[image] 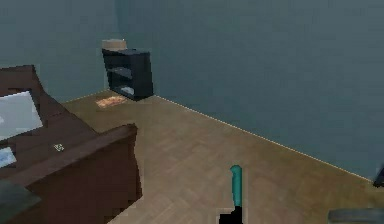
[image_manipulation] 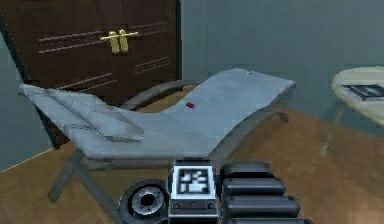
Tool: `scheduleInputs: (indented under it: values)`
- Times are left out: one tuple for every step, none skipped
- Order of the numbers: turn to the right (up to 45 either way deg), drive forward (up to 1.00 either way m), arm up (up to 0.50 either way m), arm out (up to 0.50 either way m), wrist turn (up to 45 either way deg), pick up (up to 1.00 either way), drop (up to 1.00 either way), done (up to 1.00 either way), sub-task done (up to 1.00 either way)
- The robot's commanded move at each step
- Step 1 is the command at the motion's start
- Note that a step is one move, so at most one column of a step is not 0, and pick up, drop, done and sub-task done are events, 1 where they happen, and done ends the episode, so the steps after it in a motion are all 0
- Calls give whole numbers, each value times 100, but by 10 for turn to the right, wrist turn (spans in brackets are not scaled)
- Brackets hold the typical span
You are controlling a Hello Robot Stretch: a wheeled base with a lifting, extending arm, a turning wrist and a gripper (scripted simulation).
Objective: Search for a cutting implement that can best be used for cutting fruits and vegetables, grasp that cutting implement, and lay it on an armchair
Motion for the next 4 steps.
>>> scheduleInputs:
  values:
    - [0, 35, 0, 0, 0, 0, 0, 0, 0]
    - [450, 0, 0, 0, 0, 0, 0, 0, 0]
    - [30, 0, 0, 0, 0, 0, 0, 0, 0]
    - [-450, 0, 0, 0, 0, 0, 0, 0, 0]
